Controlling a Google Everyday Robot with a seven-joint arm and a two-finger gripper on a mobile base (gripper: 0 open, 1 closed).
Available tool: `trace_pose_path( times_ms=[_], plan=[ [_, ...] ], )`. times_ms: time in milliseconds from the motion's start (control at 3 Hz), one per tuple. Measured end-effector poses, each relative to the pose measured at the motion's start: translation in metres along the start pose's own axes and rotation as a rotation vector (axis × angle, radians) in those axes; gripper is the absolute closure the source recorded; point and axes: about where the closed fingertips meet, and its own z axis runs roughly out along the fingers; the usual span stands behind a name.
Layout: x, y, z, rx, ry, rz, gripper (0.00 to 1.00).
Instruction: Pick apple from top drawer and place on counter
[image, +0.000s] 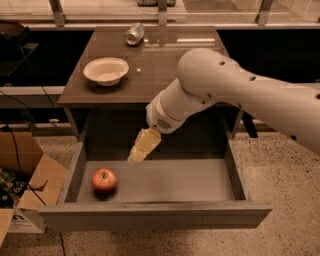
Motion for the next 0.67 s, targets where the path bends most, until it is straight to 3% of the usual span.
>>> trace_pose_path(
  times_ms=[667],
  plan=[
    [-0.003,-0.004,0.083,-0.093,-0.032,-0.022,0.0]
  ],
)
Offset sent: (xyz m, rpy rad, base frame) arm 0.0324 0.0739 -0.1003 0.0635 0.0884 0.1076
